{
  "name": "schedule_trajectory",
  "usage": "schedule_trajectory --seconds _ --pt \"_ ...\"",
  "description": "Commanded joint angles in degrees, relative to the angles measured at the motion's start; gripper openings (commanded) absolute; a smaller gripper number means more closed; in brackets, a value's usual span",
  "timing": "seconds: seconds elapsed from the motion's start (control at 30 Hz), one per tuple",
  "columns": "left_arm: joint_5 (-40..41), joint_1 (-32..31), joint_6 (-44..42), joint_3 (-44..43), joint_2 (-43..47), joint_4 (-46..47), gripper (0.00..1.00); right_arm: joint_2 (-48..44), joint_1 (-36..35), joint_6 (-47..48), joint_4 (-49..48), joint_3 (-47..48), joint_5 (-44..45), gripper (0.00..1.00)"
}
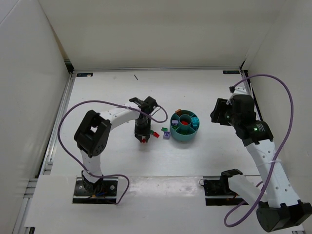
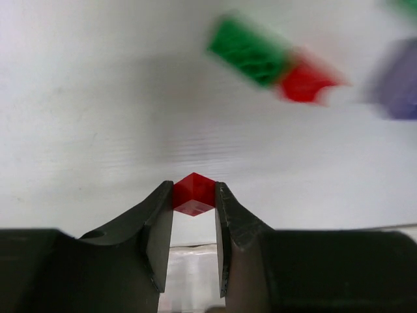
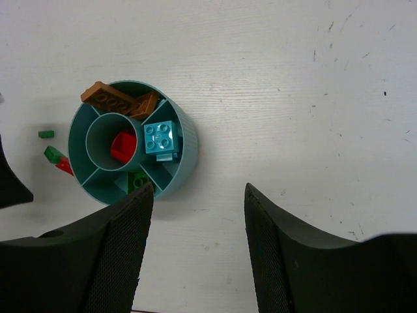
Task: Sort the legos into containers by color
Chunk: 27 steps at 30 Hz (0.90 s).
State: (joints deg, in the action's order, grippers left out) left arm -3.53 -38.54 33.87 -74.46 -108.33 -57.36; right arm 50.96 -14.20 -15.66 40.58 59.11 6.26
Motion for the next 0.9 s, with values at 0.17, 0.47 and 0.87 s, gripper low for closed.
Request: schedule_trajectory --seconds 0.17,0.47,0.87 --pt "0.98 -4.16 -8.11 -25.19 0.07 -4.51 0.13 -3.40 2.15 0.19 -1.02 -1.89 -0.10 0.62" --pt "0.29 -9.09 -12.86 -64.13 -15.58 -12.16 0.18 -6.75 7.43 0.28 -1.20 -4.18 -5.38 0.62" --pt "-2.54 -11.38 -10.31 -68.20 -21.48 -6.88 0.24 -7.63 8.48 0.28 -1.47 -5.50 -4.42 0.62"
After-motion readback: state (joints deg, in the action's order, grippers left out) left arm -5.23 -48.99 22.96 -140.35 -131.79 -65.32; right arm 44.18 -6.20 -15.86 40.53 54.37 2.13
